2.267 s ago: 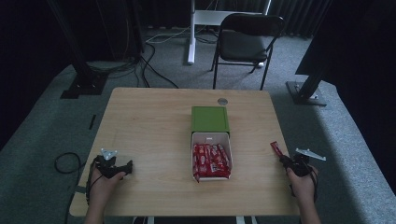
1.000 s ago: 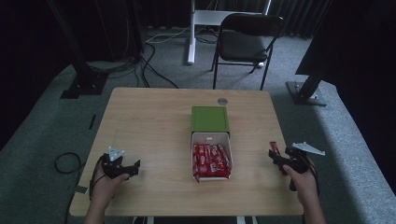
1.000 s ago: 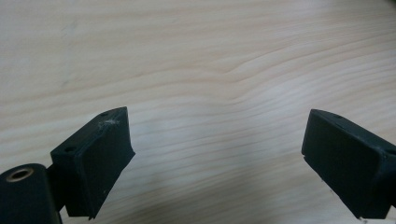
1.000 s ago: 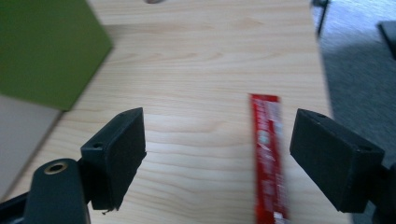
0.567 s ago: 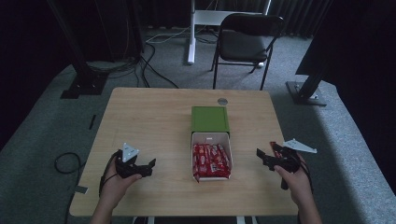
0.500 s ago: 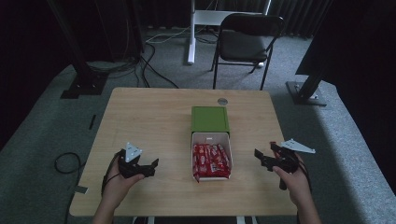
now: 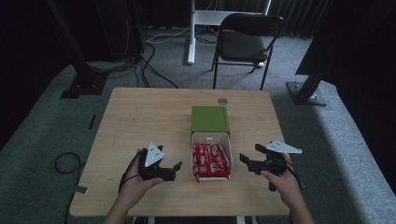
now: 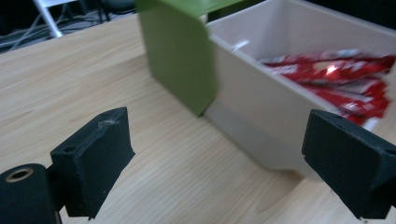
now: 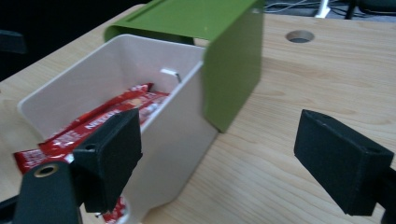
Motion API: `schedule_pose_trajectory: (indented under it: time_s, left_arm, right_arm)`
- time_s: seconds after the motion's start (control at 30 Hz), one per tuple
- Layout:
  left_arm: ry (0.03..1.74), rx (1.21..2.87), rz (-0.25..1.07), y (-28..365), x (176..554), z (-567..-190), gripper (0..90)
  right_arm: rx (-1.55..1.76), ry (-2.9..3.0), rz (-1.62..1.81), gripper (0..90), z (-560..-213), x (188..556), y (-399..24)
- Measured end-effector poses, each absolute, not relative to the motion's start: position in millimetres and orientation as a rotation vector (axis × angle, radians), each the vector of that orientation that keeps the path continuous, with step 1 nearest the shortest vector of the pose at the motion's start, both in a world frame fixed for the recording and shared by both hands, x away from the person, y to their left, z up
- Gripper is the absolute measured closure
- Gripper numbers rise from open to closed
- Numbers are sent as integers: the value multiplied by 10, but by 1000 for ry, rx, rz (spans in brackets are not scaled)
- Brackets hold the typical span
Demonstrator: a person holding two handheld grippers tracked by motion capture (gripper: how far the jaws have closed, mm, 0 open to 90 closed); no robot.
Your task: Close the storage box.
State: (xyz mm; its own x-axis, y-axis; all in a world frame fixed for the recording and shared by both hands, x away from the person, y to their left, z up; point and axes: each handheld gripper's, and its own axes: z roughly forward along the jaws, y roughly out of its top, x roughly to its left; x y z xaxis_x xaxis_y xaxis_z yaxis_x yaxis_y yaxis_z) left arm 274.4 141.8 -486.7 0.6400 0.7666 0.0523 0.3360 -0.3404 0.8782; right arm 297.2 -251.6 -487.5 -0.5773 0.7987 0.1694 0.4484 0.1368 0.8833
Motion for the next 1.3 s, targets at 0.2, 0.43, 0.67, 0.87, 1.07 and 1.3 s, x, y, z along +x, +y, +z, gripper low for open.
schedule_pose_trajectory:
  time_s: [0.2, 0.43, 0.67, 0.87, 1.07, 1.3]
  left_arm:
    - [819, 1957, 550, 1291, 2745, -4845, 93]
    - [802, 1986, 517, 1182, 2764, -4920, 93]
    - [807, 2012, 505, 1146, 2830, -5004, 93]
    - [808, 2024, 477, 1107, 2880, -5050, 85]
    - [817, 2037, 461, 1087, 2956, -5090, 41]
    - [824, 2032, 481, 1069, 3027, -5092, 41]
  right_arm:
    - [1148, 2130, 1433, 146, -4895, 2938, -2381]
    - [1116, 2197, 1418, 147, -5008, 2935, -2280]
    - [1089, 2241, 1401, 147, -5097, 2954, -2247]
    - [1108, 2254, 1366, 140, -5167, 2984, -2272]
    - [1121, 2261, 1383, 125, -5183, 3017, -2283]
    - [1122, 2242, 1367, 126, -5174, 3070, -2276]
